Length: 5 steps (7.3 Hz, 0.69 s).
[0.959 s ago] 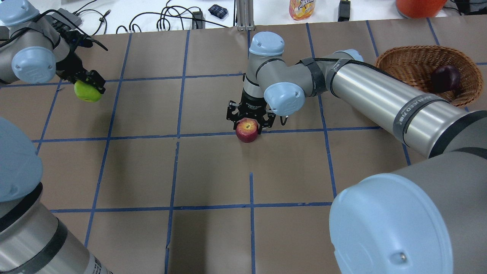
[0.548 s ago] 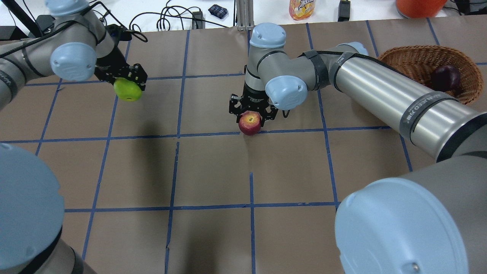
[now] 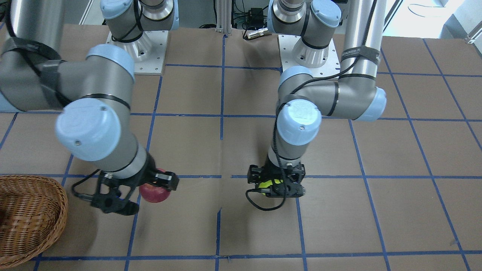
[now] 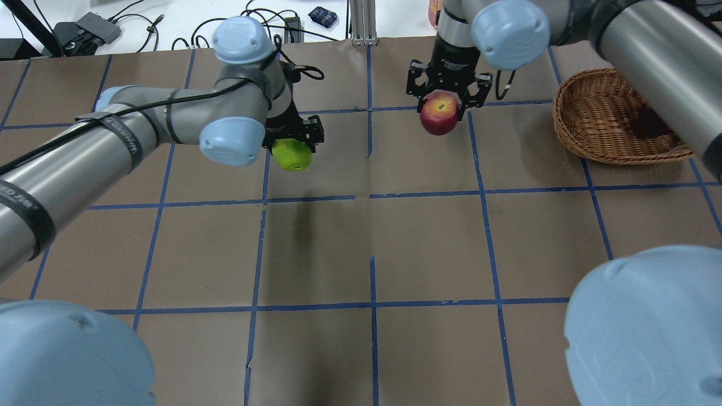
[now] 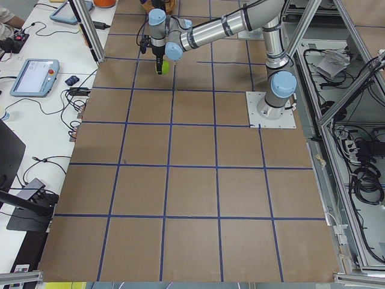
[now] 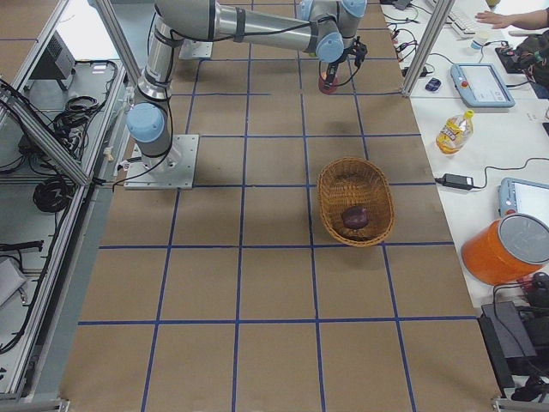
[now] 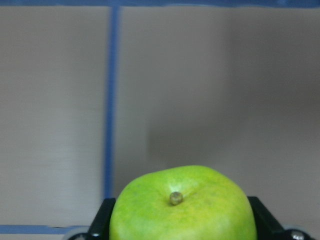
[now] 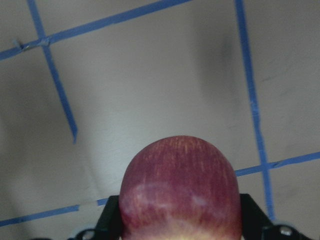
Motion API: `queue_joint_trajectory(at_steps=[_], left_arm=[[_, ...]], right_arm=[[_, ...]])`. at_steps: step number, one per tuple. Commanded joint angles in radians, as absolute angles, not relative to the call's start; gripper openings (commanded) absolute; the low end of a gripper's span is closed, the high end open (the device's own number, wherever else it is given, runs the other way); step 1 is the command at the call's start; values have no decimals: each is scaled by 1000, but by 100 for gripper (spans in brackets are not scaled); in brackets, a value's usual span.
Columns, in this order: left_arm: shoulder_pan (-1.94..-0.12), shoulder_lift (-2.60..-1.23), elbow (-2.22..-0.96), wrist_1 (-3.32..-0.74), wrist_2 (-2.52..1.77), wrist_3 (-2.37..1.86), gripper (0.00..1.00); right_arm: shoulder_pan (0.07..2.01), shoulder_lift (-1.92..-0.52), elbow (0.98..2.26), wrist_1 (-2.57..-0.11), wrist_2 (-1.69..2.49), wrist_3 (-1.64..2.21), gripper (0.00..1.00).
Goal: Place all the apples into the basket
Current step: 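Drop the red apple into the basket with right while left sets green apple center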
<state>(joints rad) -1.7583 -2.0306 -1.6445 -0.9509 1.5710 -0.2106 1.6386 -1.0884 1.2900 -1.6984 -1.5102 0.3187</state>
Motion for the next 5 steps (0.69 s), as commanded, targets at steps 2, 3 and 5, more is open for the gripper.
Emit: queue_joint_trajectory(at_steps=[2,3,5], left_arm=[[-1942,-2066,-1670,-897,1565,-380,38],[-1966,-2083,-1690,-893,1560,-383,38],[-1976,-2114,-1707,-788,1519,-364,58]], right_arm=[[1354,-1088,1258,-1660,-1623,-55,0],[1289,-1074,1256,-1681,-1647,-203,0],[1201,-1007,1259,-1718,-1666,-337,0]])
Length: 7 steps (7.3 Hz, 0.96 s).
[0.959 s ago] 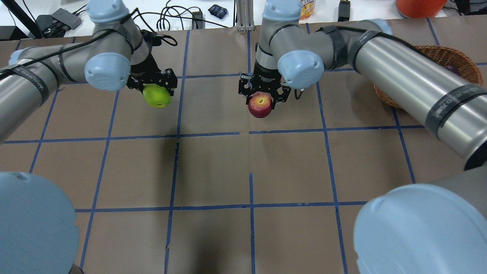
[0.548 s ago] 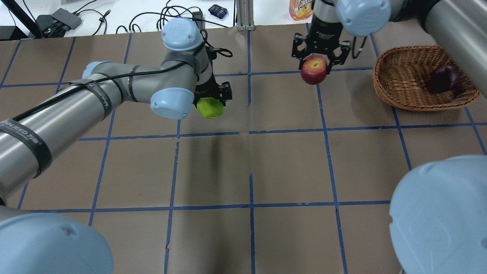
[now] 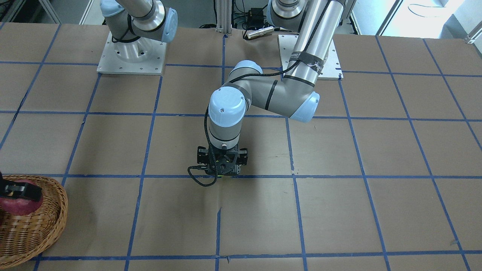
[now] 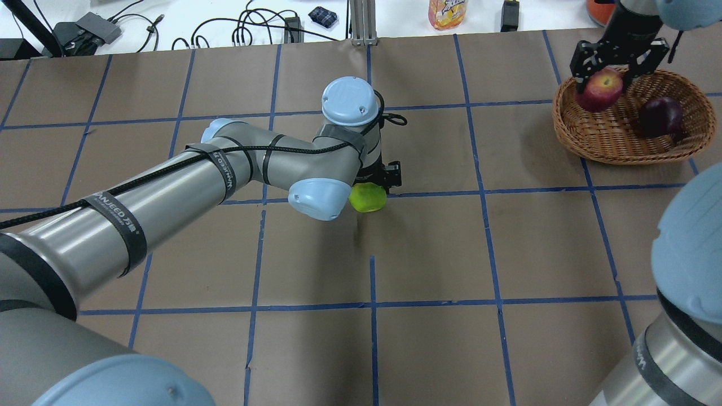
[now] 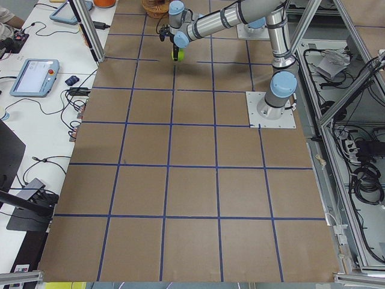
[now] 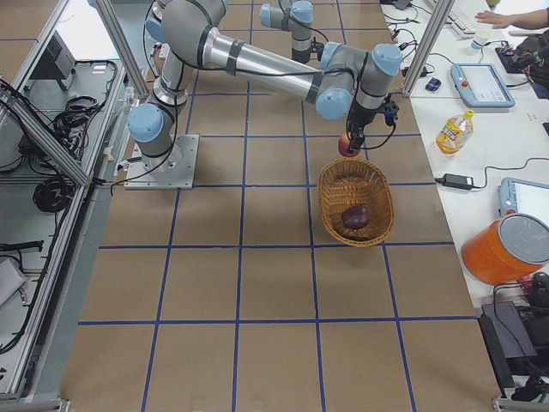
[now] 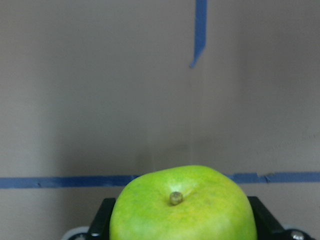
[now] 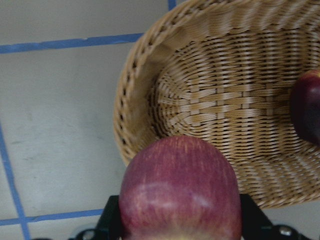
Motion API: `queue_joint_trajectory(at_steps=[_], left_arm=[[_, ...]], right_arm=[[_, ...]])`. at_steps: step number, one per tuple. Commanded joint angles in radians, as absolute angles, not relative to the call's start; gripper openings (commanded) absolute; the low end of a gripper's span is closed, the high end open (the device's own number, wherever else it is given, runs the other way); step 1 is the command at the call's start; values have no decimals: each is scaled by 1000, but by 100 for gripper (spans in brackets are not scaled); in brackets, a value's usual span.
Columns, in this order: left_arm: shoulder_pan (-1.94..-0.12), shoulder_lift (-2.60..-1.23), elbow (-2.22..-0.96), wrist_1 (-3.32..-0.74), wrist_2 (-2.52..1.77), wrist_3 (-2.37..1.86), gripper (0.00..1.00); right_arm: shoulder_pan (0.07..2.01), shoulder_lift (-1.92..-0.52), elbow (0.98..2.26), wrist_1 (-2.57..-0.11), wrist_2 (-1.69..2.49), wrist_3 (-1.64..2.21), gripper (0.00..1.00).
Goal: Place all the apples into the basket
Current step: 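Drop the red apple into the basket with right while left sets green apple center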
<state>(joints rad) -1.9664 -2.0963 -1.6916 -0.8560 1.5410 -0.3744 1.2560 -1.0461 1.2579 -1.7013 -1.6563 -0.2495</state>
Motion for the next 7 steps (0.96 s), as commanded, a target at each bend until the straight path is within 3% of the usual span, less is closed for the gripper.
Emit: queue_joint_trajectory(at_steps=[1,5,7], left_arm=[[-1976,-2114,-1710,-766,1526,-362,100],[-1942,-2021,-1686,-784,1522,-304,100],[-1884,-1948,-1623,-964,1500,-299,100]], right_arm=[[1198,-991,1262,-1718,-1666,-330,0],[1154,-913,1256,-1809,-1667,-392,0],[1152,-904,1256,-1810,-1666,-391,5]])
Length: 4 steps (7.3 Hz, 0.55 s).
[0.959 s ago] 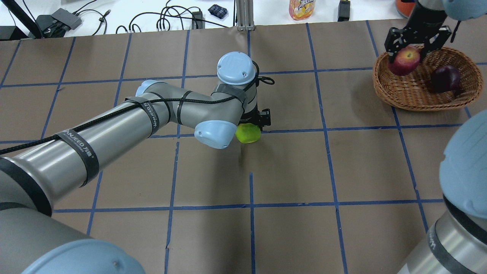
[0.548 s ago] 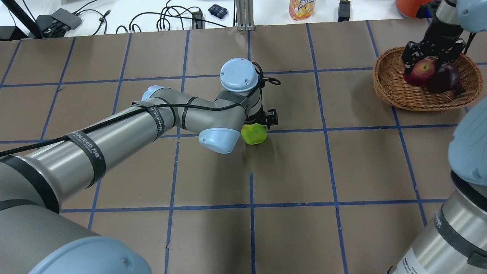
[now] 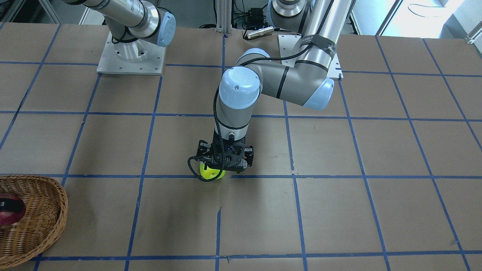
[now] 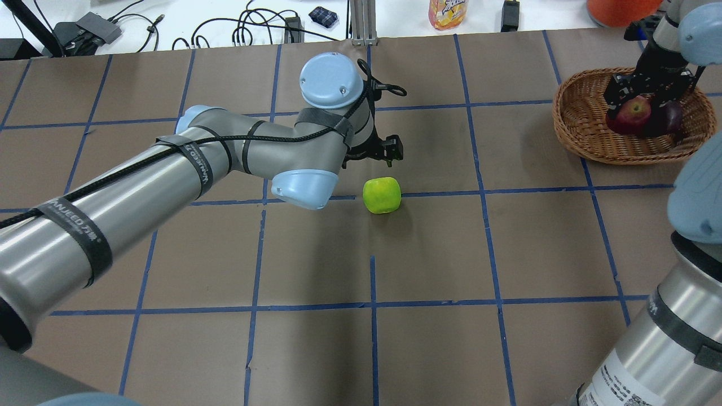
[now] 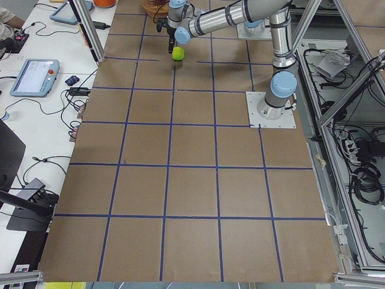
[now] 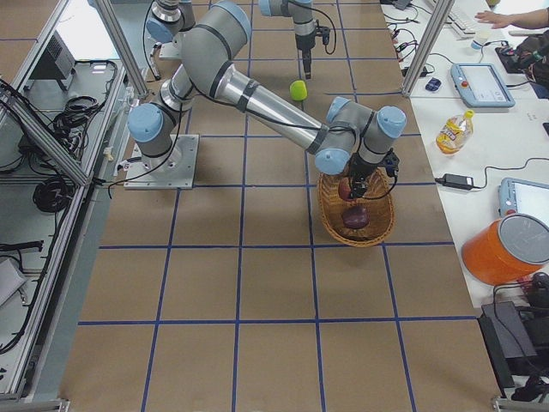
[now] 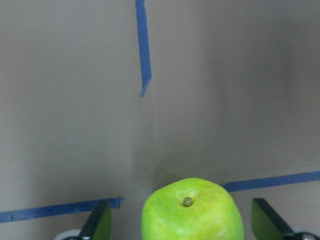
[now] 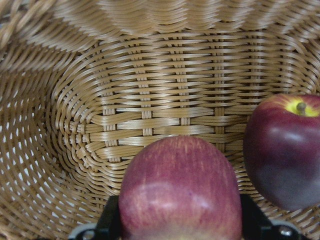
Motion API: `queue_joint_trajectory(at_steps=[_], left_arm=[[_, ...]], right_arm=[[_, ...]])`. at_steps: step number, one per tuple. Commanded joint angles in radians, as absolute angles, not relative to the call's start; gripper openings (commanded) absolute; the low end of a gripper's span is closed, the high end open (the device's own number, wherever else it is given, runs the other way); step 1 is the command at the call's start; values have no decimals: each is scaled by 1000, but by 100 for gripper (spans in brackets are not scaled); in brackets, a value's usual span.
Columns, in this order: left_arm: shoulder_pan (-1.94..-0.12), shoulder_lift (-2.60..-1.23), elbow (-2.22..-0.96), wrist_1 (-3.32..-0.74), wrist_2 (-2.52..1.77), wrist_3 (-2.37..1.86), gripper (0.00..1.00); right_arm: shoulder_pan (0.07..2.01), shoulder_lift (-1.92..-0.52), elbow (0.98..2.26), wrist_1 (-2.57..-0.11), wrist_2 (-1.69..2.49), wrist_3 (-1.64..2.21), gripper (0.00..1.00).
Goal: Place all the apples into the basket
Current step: 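Raise the right gripper from the basket while the left gripper withdraws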
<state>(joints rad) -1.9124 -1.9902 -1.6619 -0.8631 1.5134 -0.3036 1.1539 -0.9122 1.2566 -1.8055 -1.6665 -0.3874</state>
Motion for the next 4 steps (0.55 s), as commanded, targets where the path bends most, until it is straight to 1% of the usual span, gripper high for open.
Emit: queue_joint_trajectory(at_steps=[1,2,3,4], left_arm=[[-1867,-1910,-1577,-1121,1508,-254,100],[-1808,-1867,-1542,-1282,1511,-179,100],[-1742,-1820,-1528,-1390,1509,-157,100],[-1717,-1766,-1531,-1447,1512,-103,100]], right_arm=[[1144,-902,1256,-1821,-1667,-394,14],[1129,-894,1256,-1828,-1666,-397,33],[1120,-884,1258,-1829,-1663,-397,48],[1115,-884,1253,-1829,-1664,-397,63]])
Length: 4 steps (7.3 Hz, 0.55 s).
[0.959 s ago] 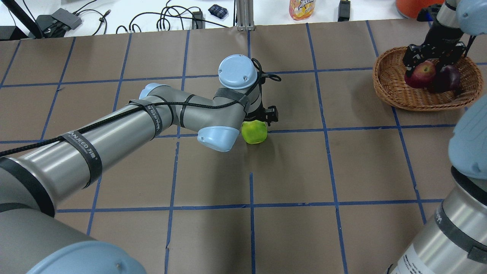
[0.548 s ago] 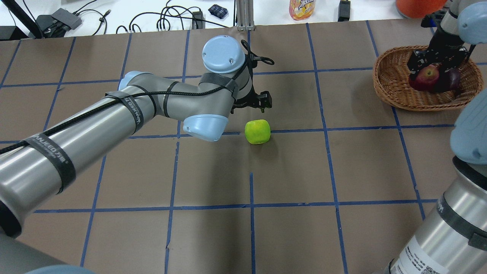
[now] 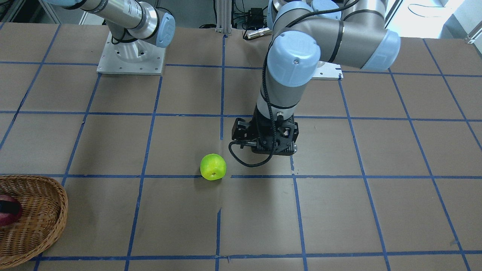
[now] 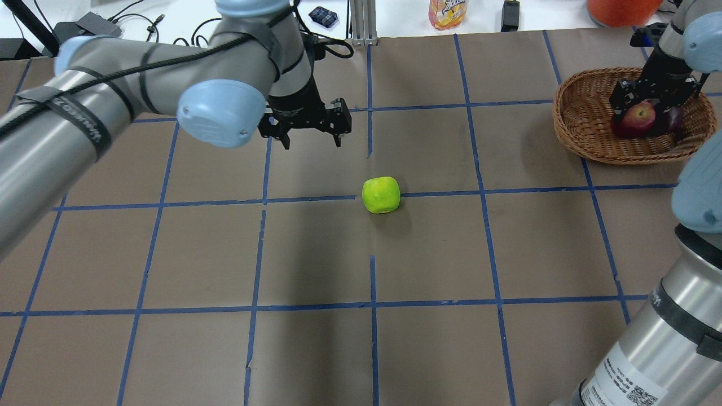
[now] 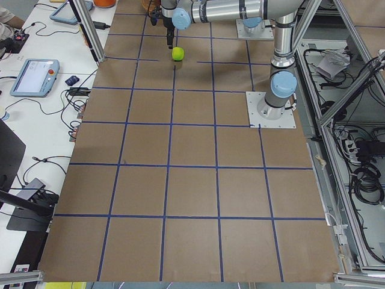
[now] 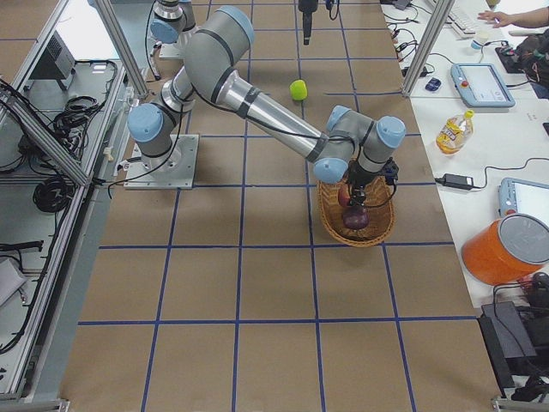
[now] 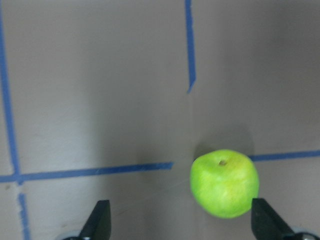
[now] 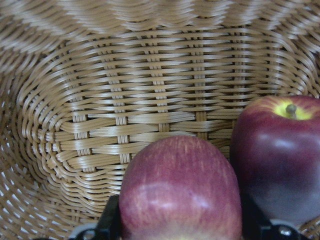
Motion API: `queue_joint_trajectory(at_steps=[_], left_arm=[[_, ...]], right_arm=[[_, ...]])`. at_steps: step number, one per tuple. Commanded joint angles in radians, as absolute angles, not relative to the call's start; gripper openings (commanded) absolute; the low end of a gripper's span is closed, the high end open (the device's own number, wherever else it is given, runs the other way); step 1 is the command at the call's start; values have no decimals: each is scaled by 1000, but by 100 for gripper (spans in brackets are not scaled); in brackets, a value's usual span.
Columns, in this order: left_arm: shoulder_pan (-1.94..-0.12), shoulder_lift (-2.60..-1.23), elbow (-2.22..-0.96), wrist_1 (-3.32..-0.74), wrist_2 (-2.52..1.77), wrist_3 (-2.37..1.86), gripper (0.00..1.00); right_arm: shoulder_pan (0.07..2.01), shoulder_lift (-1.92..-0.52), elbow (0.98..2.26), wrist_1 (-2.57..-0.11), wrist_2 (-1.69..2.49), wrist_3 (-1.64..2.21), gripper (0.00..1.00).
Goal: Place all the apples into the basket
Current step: 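Raise the right gripper from the basket while the left gripper withdraws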
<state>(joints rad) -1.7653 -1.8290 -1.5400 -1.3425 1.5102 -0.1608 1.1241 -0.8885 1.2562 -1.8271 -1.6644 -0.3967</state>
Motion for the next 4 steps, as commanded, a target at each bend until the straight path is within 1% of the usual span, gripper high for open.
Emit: queue_joint_trajectory(at_steps=[1,2,4], left_arm=[[-1694,-1722,-1548,-1489,1514,-80,100],[-1657,-1682,-1555,-1534,1513,-77,100],[-1631,-1637,-1557,-1551,1511,-31,100]], right_arm=[[1112,-884,1253,-1829,-1666,-400,89],[1103,-884,1253,-1829,-1666,-426,100],[1101,-894,1247,-1815,-1664,-428,100]])
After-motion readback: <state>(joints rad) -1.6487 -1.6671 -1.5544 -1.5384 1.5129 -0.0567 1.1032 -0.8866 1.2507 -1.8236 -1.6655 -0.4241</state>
